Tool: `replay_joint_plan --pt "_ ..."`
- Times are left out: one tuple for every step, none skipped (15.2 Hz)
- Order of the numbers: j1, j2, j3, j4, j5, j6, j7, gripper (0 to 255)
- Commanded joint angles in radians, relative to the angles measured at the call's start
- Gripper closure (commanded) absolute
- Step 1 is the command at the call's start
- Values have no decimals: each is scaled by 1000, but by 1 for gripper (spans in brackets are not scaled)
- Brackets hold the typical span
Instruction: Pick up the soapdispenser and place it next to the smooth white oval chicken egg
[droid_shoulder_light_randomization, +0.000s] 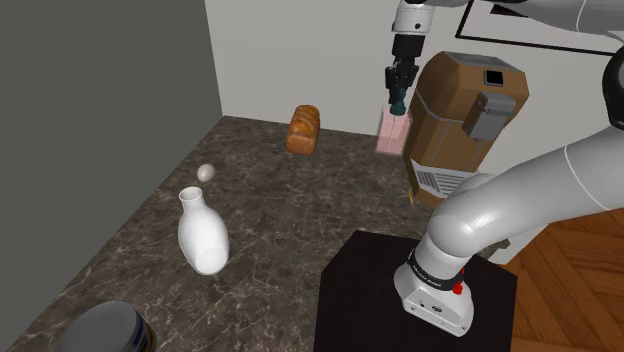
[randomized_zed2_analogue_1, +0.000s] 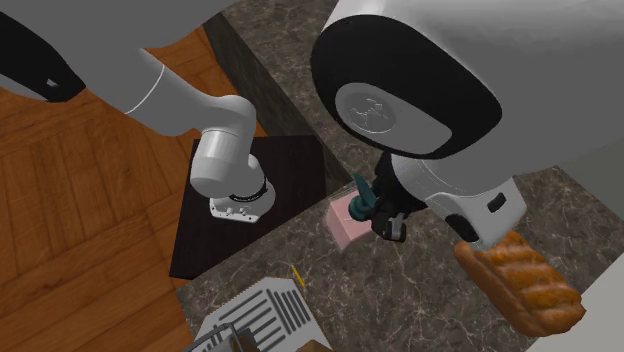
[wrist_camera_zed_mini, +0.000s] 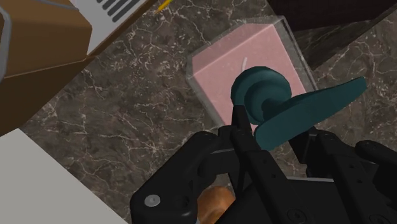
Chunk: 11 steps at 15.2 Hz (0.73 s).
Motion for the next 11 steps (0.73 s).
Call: replay_joint_plan --pt "2 10 1 36 3 -27 -2 255" --pt "3 13 2 53 4 -40 -2 255" --pt "4 17 3 69 6 -53 -3 255" --pt "5 21 4 86 7 -66 -3 255" --pt "5 25 4 103 8 -79 -4 255" --pt "6 30 5 121 9 -91 -5 255" --pt "7 35 5 138 11 -104 -5 255" --pt "8 40 6 156 12 -117 -6 255" --pt "9 45 6 174 13 -130 -7 255" --pt "9 47 6 181 14 -136 -7 255" --pt "16 65 15 183 25 -120 8 255"
